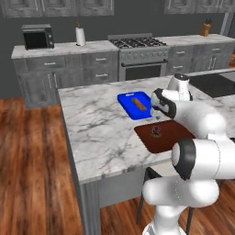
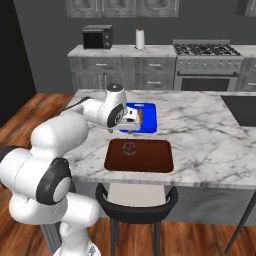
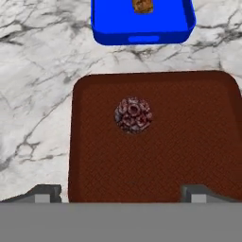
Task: Take the cake and donut from the fridge and place them on the empty tray on the dining counter.
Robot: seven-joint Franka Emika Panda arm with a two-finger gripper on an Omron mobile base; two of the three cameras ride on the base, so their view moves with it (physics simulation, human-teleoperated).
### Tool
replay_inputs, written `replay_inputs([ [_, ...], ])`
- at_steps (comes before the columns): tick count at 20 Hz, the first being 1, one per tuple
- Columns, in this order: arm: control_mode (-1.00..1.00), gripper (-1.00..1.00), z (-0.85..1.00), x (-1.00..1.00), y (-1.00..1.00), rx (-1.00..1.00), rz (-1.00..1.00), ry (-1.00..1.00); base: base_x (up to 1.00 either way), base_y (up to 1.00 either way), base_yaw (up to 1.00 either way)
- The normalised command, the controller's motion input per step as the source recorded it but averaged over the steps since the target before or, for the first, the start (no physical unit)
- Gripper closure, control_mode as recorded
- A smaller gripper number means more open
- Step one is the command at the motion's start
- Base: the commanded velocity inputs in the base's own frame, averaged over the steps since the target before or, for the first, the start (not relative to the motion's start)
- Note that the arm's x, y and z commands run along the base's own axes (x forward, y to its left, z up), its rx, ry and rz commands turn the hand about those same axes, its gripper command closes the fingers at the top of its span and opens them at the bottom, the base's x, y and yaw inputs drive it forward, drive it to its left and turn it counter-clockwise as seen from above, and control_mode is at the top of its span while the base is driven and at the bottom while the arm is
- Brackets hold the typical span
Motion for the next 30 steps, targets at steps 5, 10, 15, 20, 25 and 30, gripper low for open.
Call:
replay_inputs([
  [5,-1.0,-1.0,1.0,-1.0,0.22,0.01,-0.05,0.0,0.0,0.0,0.0],
  [10,-1.0,-1.0,0.75,-0.98,0.22,0.0,-0.06,-0.01,0.0,0.0,0.0],
  [15,-1.0,-1.0,0.74,-1.0,0.15,0.0,-0.06,-0.13,0.0,0.0,0.0],
  [20,-1.0,-1.0,0.62,-0.92,0.42,0.0,-0.03,-0.25,0.0,0.0,0.0],
  [25,-1.0,-1.0,0.62,-0.59,0.3,0.0,0.0,-0.24,0.0,0.0,0.0],
  [30,1.0,-1.0,0.46,-0.43,0.3,0.0,0.0,-0.13,-0.2,0.0,0.0],
])
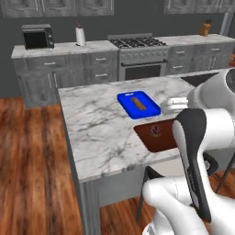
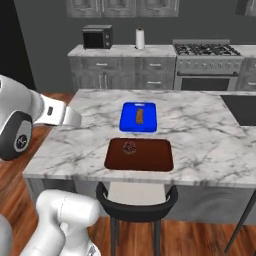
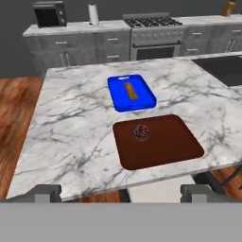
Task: Take the cake and donut from the fridge and place them on the empty tray on the dining counter.
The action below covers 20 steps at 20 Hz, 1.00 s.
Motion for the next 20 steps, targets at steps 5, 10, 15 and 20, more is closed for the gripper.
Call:
replay_inputs([
  [5,1.0,-1.0,0.0,0.0,0.0,0.0,0.0,0.0,-0.38,0.74,-0.24],
  [10,1.0,-1.0,0.0,0.0,0.0,0.0,0.0,0.0,-0.03,0.0,-0.99],
  [15,1.0,-1.0,0.0,0.0,0.0,0.0,0.0,0.0,0.0,0.0,-1.0],
  [20,1.0,-1.0,0.0,0.0,0.0,0.0,0.0,0.0,-0.83,0.51,-0.67],
])
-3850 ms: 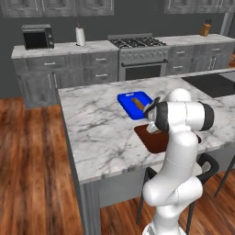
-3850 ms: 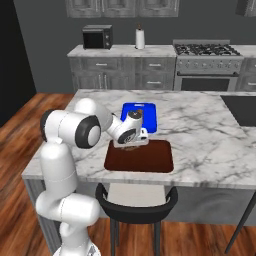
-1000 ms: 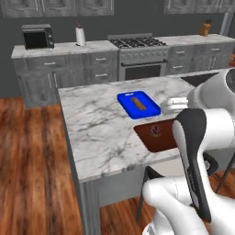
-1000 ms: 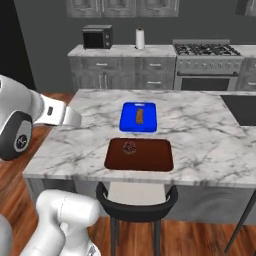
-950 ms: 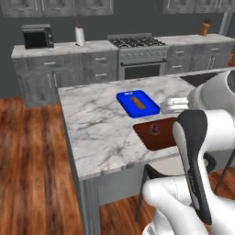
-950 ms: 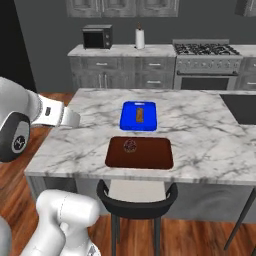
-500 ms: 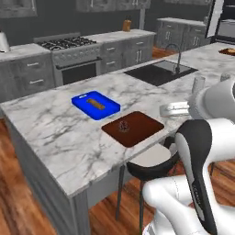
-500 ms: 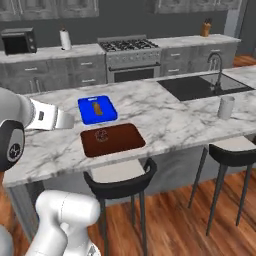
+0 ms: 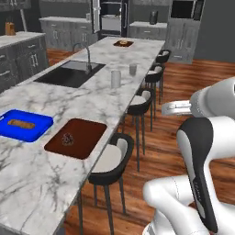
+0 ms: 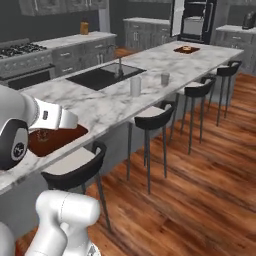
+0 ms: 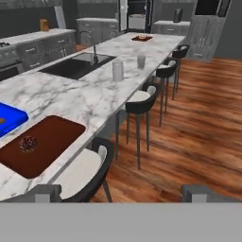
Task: Take the cake and donut from the fridge and place them on the empty tray on the dining counter.
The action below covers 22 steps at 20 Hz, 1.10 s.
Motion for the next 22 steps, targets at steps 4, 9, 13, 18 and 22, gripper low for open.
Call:
replay_inputs([
  [4,1.0,-1.0,0.0,0.0,0.0,0.0,0.0,0.0,-1.0,1.0,-0.11],
  [9,1.0,-1.0,0.0,0.0,0.0,0.0,0.0,0.0,-1.0,1.0,0.01],
  [13,1.0,-1.0,0.0,0.0,0.0,0.0,0.0,0.0,-1.0,1.0,0.0],
  [18,1.0,-1.0,0.0,0.0,0.0,0.0,0.0,0.0,-0.51,1.0,0.0],
  [22,1.0,-1.0,0.0,0.0,0.0,0.0,0.0,0.0,0.46,1.0,-0.22],
])
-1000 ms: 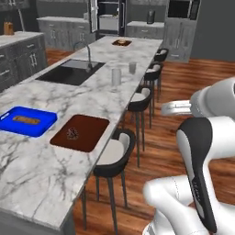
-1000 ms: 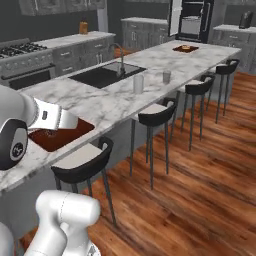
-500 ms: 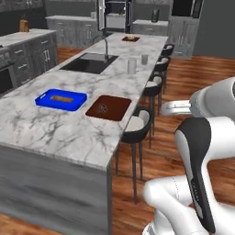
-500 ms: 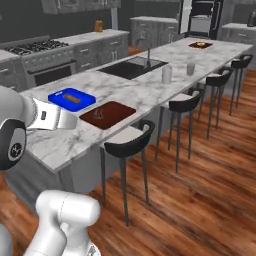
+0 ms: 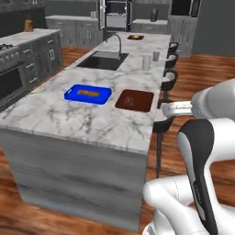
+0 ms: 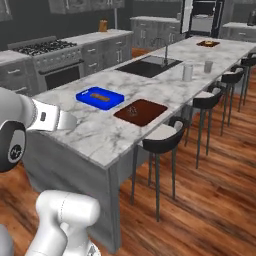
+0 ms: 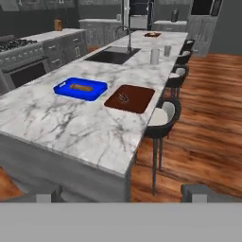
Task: Take the cake and donut from the fridge and place them on the empty tray on the dining counter.
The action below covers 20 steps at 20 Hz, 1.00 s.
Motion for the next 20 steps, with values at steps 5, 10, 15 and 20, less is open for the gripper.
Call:
replay_inputs([
  [5,1.0,-1.0,0.0,0.0,0.0,0.0,0.0,0.0,0.82,0.93,-0.65],
  [10,1.0,-1.0,0.0,0.0,0.0,0.0,0.0,0.0,0.56,0.9,-0.65],
  [15,1.0,-1.0,0.0,0.0,0.0,0.0,0.0,0.0,-0.93,1.0,-0.08],
  [20,1.0,-1.0,0.0,0.0,0.0,0.0,0.0,0.0,-0.7,1.0,-0.01],
])
